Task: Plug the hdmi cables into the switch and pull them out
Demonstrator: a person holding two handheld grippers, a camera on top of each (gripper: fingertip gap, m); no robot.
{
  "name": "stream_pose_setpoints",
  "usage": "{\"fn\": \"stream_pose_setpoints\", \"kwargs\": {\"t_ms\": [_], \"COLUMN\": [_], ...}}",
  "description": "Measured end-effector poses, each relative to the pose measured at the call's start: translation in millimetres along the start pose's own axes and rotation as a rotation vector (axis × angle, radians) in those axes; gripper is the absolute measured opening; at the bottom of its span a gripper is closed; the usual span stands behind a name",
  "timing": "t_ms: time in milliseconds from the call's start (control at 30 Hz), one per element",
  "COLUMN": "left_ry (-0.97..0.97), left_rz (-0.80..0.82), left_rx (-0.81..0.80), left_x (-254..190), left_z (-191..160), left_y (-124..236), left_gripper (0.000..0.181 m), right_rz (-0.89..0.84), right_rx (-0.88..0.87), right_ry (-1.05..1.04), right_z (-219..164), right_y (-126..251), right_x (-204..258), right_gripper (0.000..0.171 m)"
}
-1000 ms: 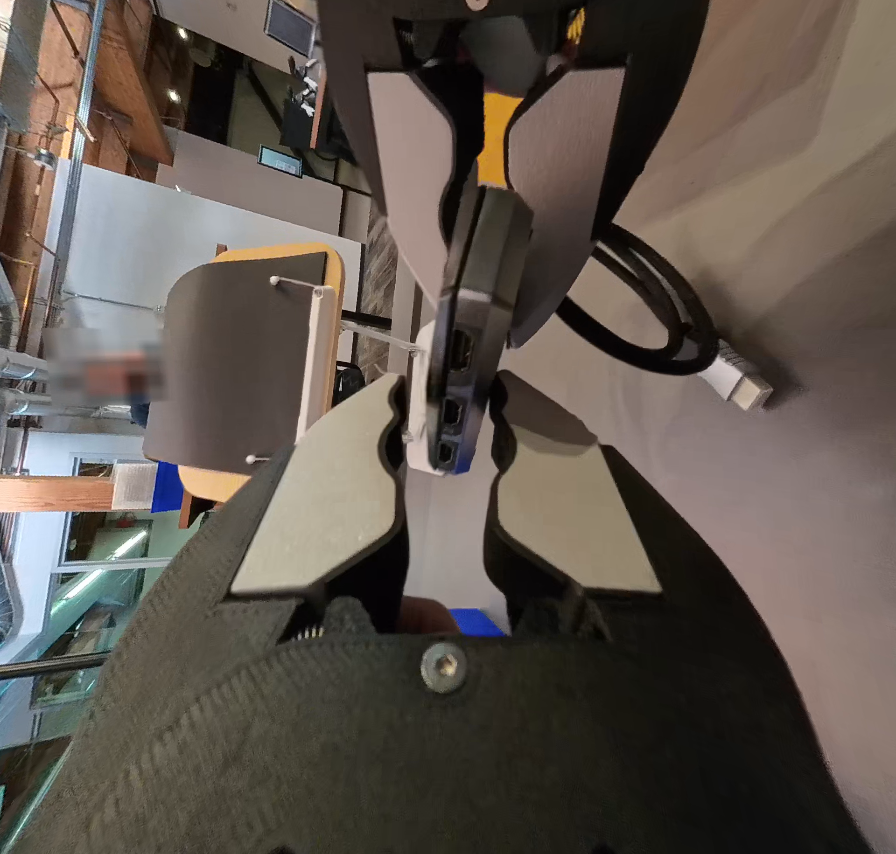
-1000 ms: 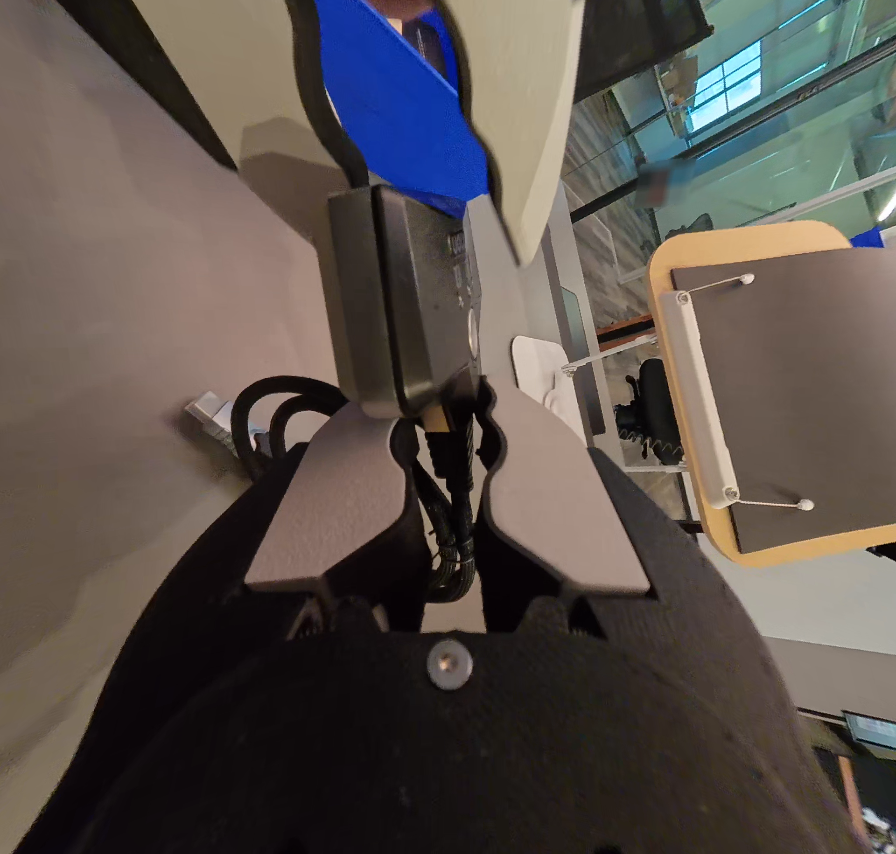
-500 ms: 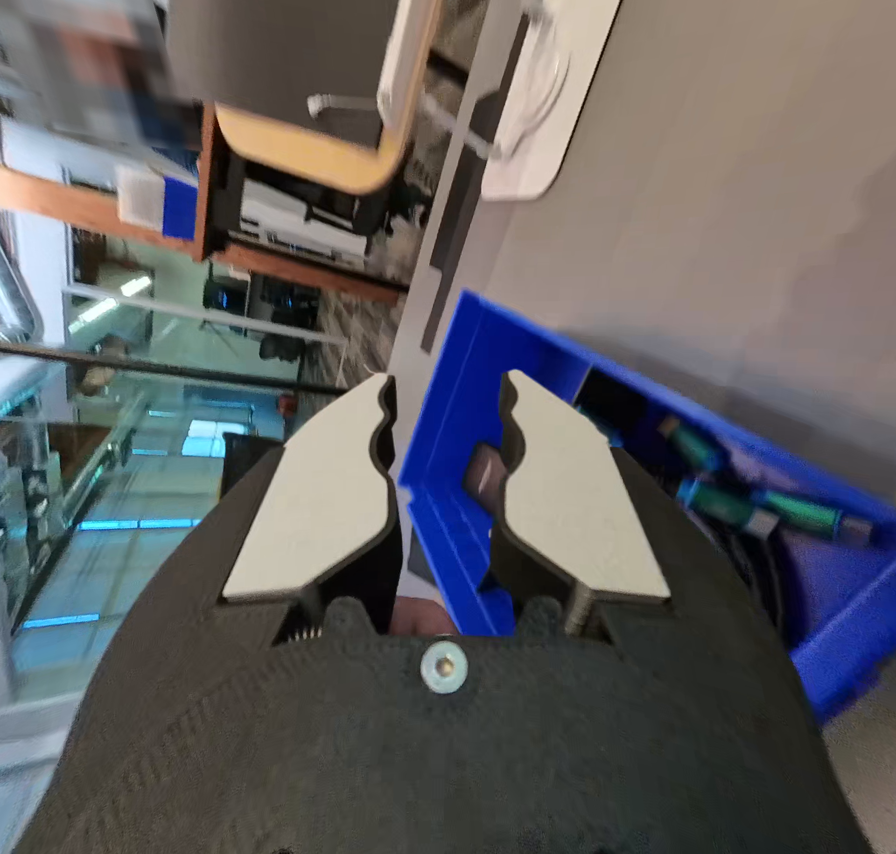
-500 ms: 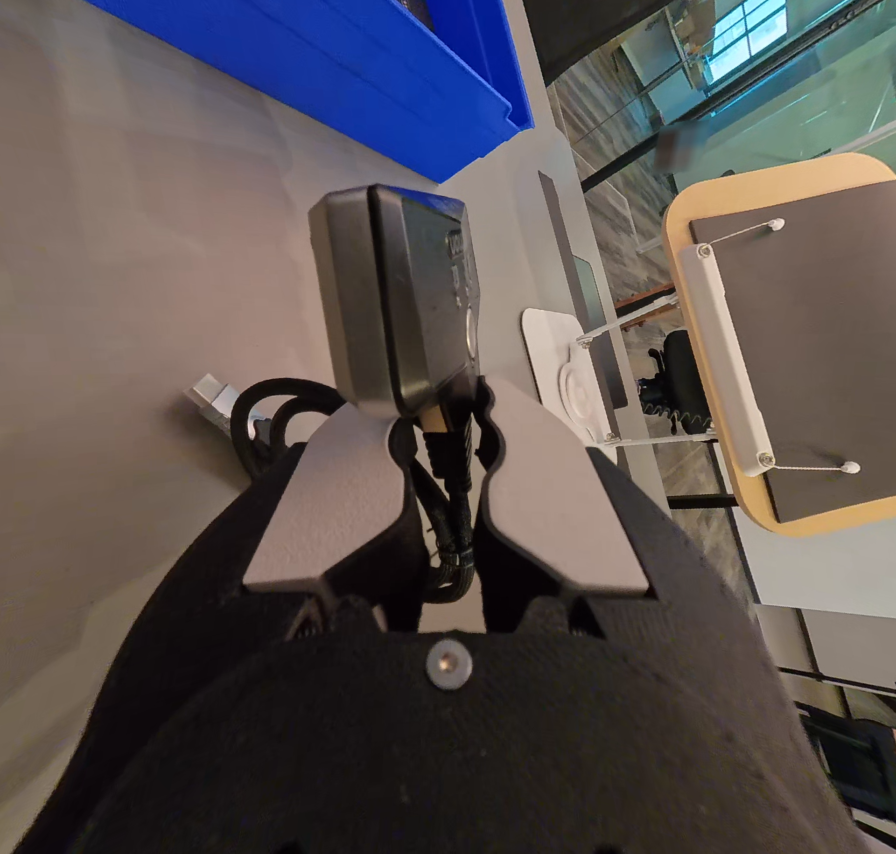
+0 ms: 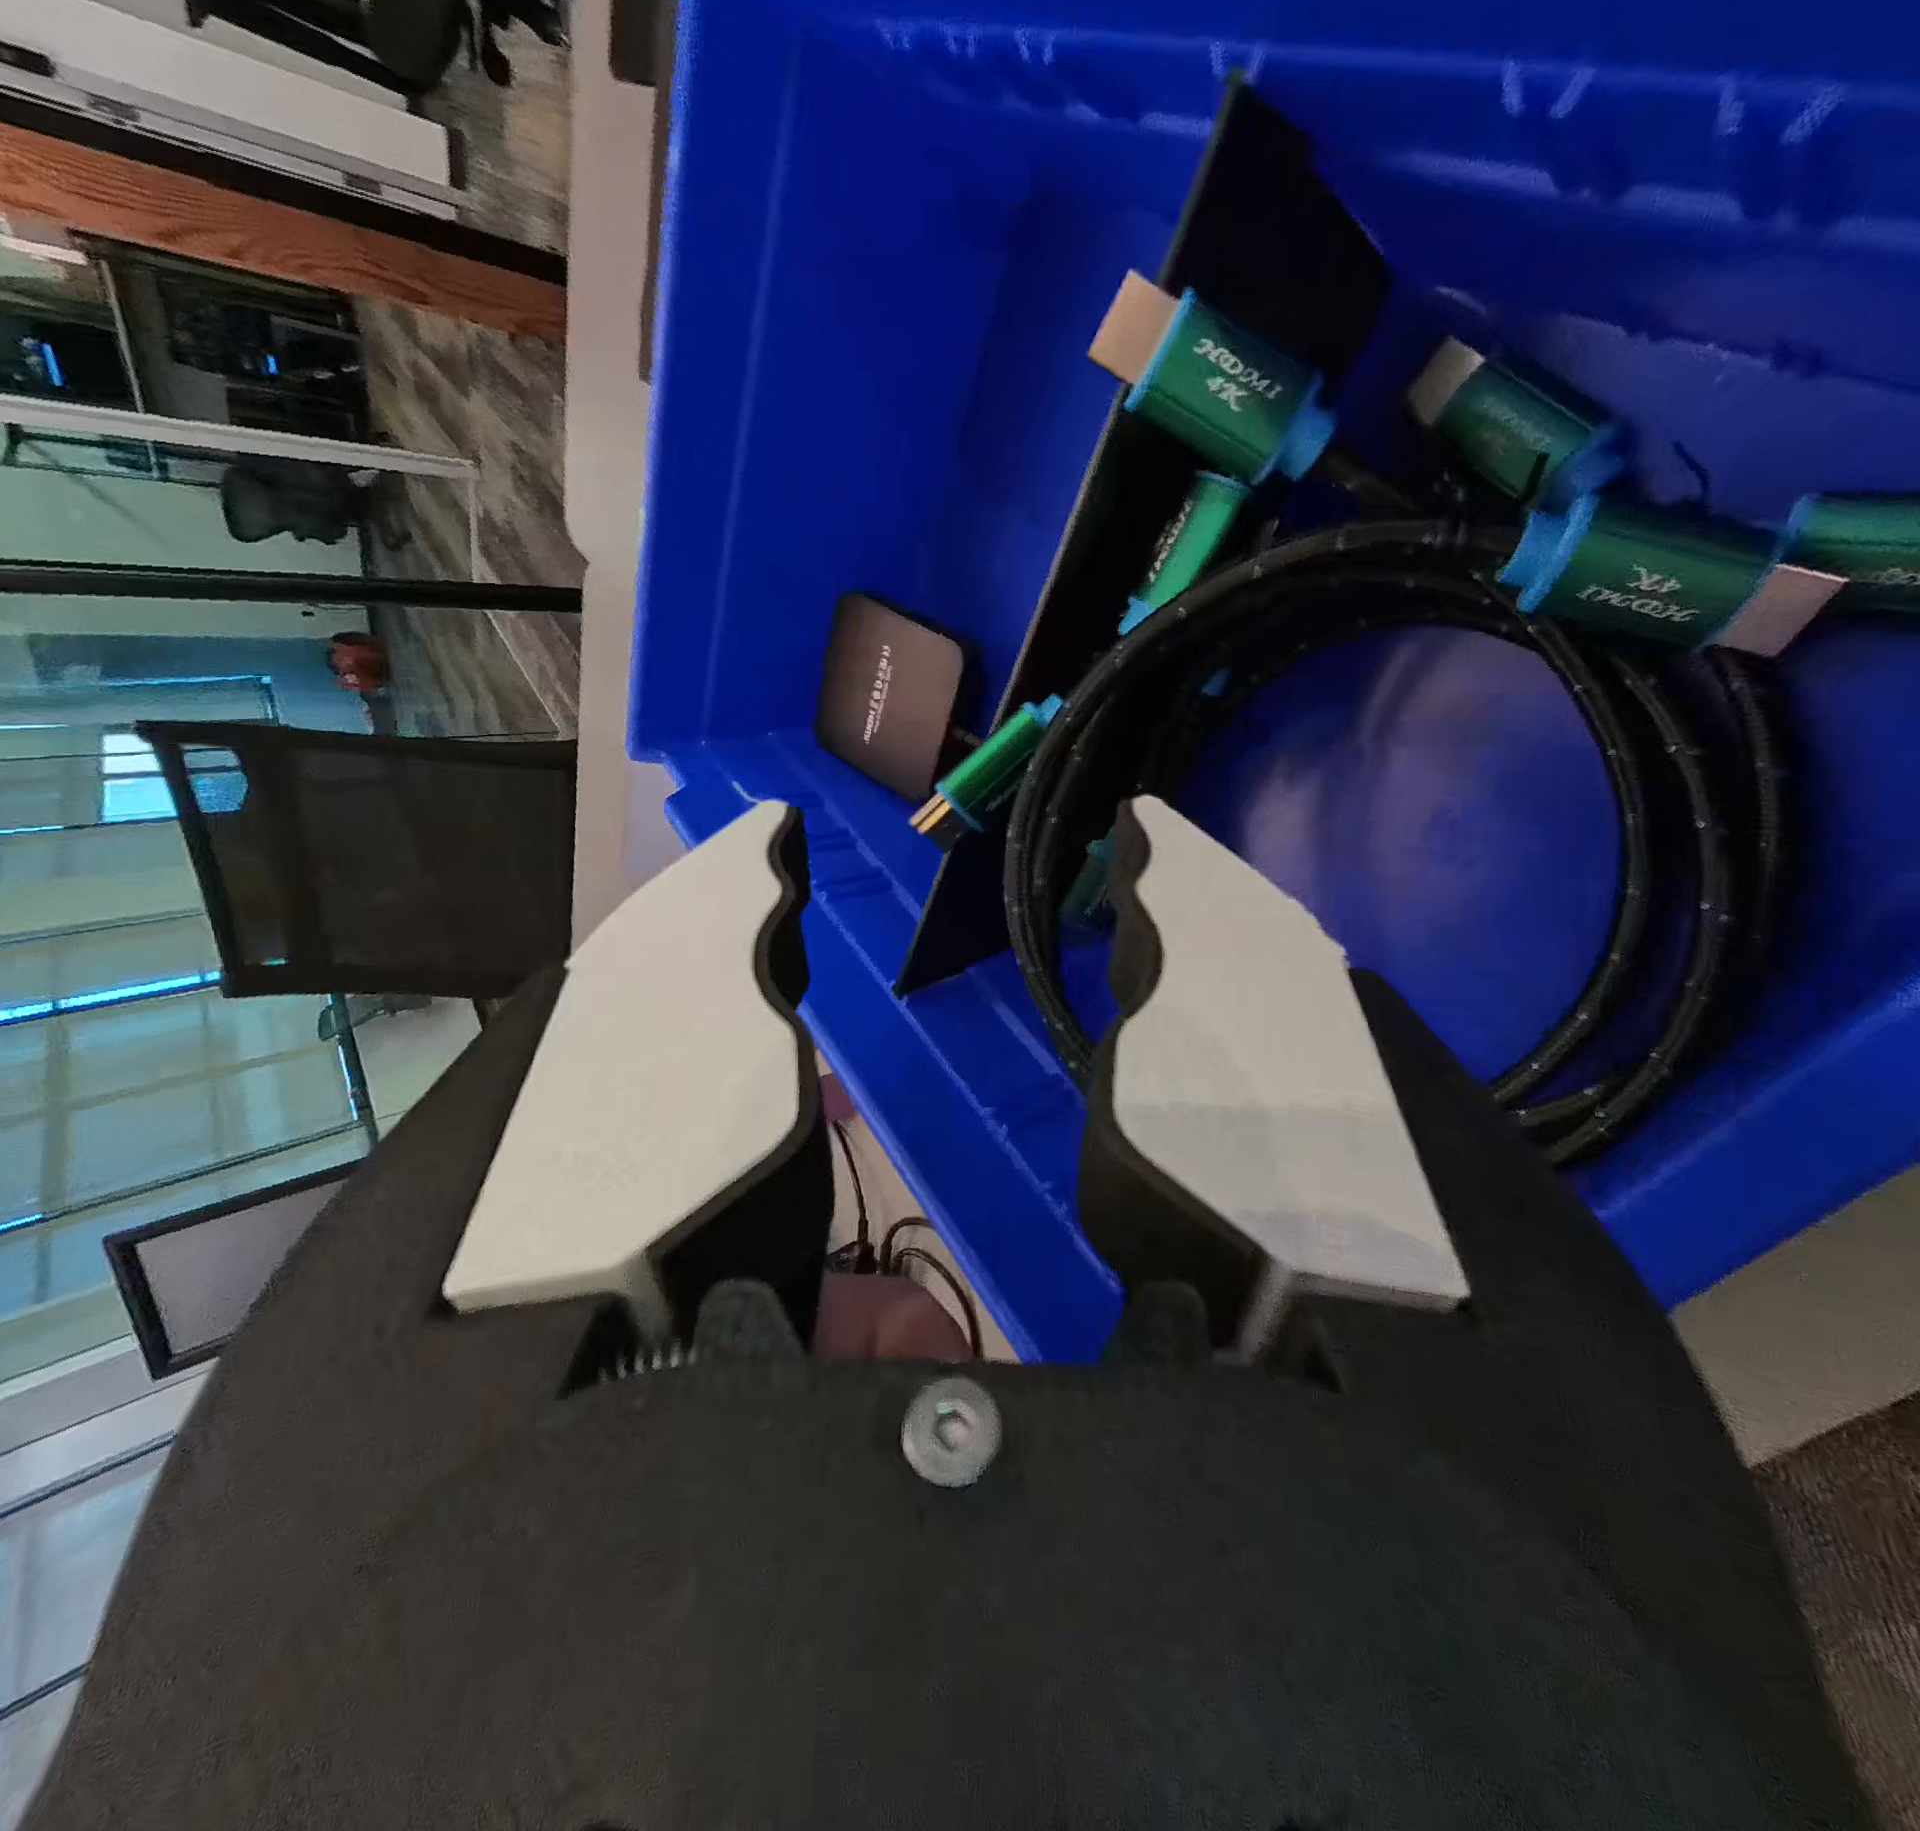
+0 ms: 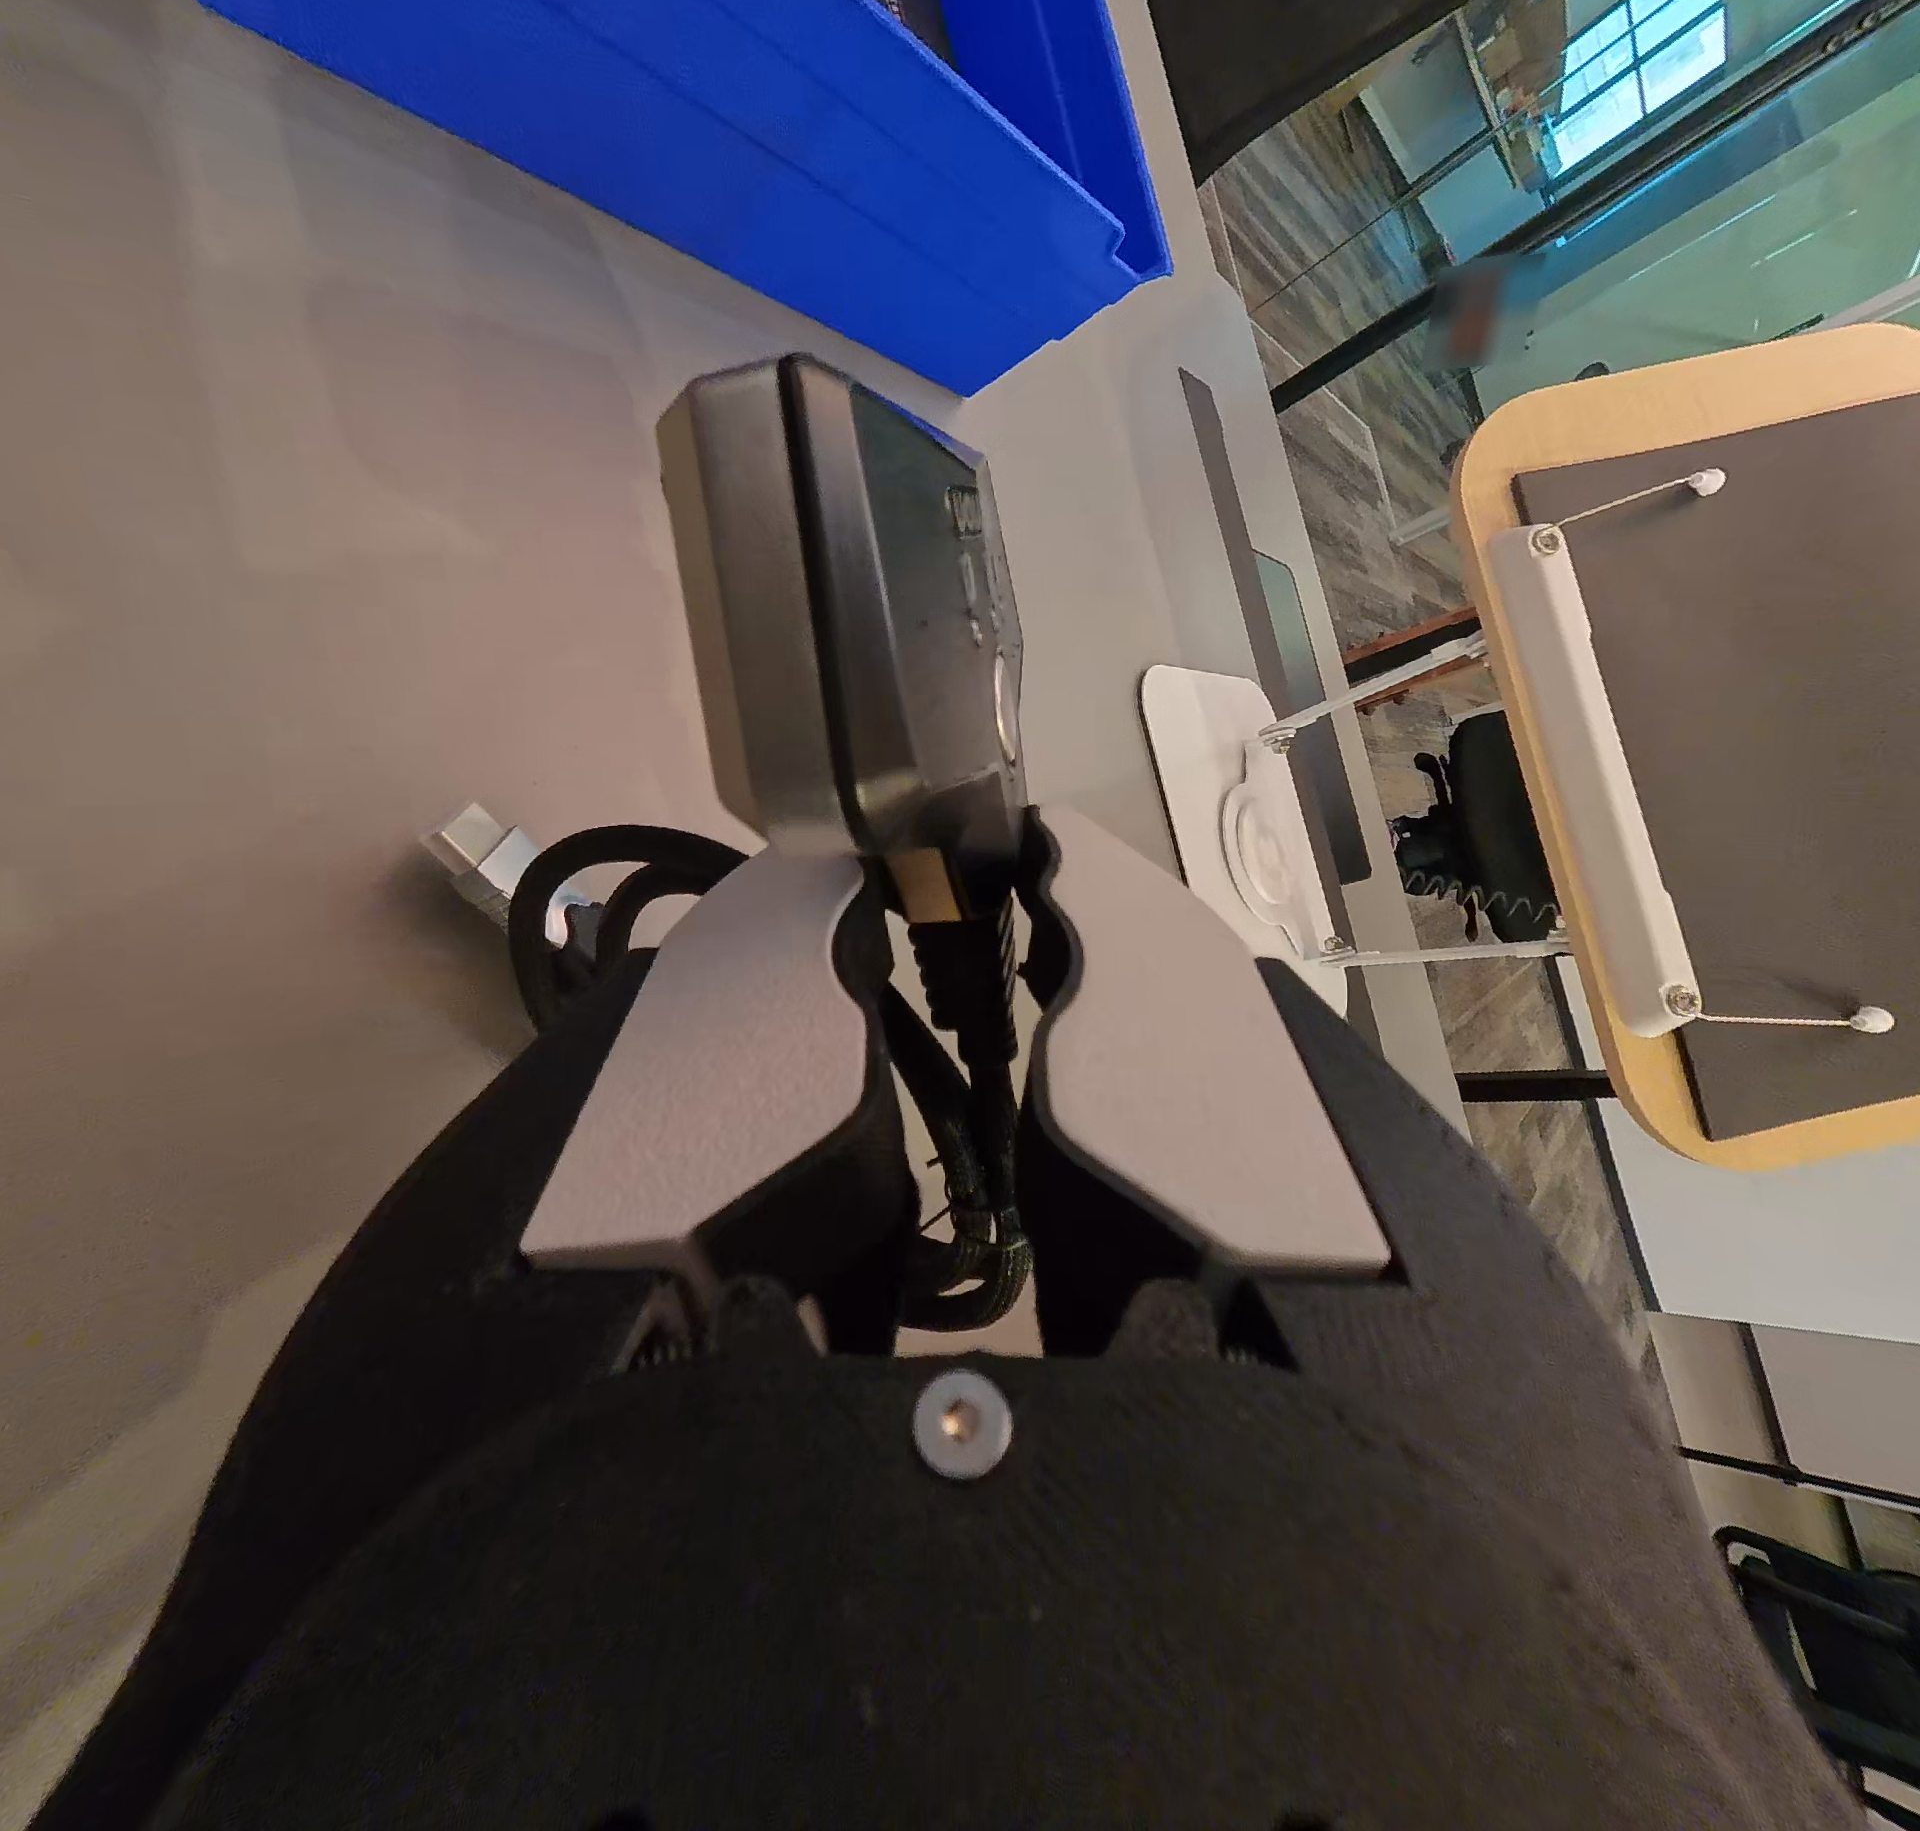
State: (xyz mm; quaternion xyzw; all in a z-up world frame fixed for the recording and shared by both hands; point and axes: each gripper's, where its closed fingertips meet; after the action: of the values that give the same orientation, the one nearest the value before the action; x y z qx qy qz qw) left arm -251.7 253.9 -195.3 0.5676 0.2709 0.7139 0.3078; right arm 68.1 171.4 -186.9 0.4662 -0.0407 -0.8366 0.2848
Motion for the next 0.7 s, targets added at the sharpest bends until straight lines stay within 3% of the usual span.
{"fn": "stream_pose_setpoints", "kwargs": {"t_ms": [100,300,700], "left_ry": [-0.03,-0.092,0.003], "left_rz": [0.007,0.047,0.201], "left_rx": [0.025,0.01,-0.126], "left_x": [1,-4,26], "left_z": [1,3,8], "left_y": [-14,-23,11], "left_gripper": [0.05,0.007,0.0], "right_rz": [-0.001,0.0,0.002], "right_rx": [0.0,-0.002,-0.001], "right_ry": [0.0,-0.004,-0.006], "right_z": [0,0,0], "right_y": [0,0,1], "right_x": [0,0,0], "right_gripper": [0.021,0.021,0.021]}}
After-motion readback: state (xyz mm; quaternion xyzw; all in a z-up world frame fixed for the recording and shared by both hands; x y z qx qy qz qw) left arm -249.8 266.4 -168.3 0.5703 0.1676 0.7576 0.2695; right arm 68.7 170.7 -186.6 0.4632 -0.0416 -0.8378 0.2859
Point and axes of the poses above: each gripper's, where its closed fingertips meet, y back along the fingers, z out of its top, x = y × z across the jaws, and after that the axes turned 10 degrees about -z, right-handed
